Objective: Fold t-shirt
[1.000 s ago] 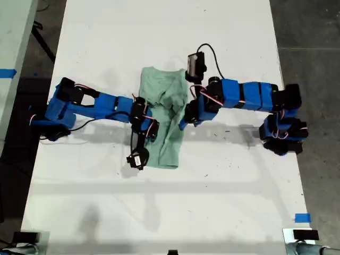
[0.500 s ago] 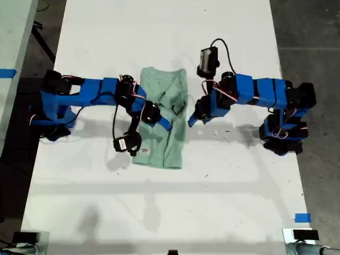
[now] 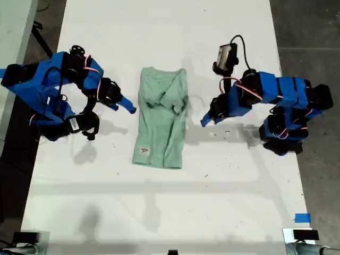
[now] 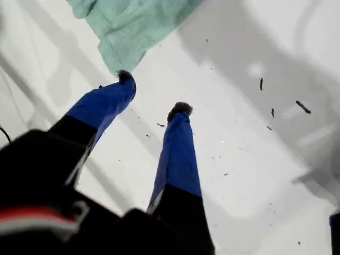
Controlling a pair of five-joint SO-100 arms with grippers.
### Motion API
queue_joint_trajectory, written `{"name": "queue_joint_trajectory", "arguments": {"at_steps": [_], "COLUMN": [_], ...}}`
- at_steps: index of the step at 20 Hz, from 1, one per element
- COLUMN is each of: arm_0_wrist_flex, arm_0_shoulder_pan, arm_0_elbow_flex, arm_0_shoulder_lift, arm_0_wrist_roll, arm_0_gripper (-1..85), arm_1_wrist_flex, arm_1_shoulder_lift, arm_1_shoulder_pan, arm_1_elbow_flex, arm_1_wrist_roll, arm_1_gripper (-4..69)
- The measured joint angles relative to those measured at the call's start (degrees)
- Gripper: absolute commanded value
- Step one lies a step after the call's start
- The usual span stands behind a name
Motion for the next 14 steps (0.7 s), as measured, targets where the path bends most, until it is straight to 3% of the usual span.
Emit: {"name": "queue_joint_trajectory", "arguments": {"at_steps": [3, 7, 14], "arm_0_wrist_flex": [-1.5, -8.4, -16.4], "arm_0_shoulder_pan": [6.9, 15.2, 18.5], "arm_0_elbow_flex": [6.4, 6.9, 7.7], "arm_0_shoulder_lift": [3.0, -2.0, -15.6], "arm_0_wrist_roll": [-6.4, -11.3, -13.9], "arm_0_gripper": [28.7, 29.2, 30.6], "arm_1_wrist_flex": [-1.1, -6.9, -11.1], "arm_1_shoulder_lift": [0.2, -10.5, -30.8], "arm_1_shoulder_pan": [-4.9, -9.7, -11.6], "arm_1_elbow_flex": [0.8, 0.4, -13.8], "arm_1_wrist_roll": [3.6, 8.4, 12.0], "arm_1_gripper": [28.3, 29.4, 28.9]}}
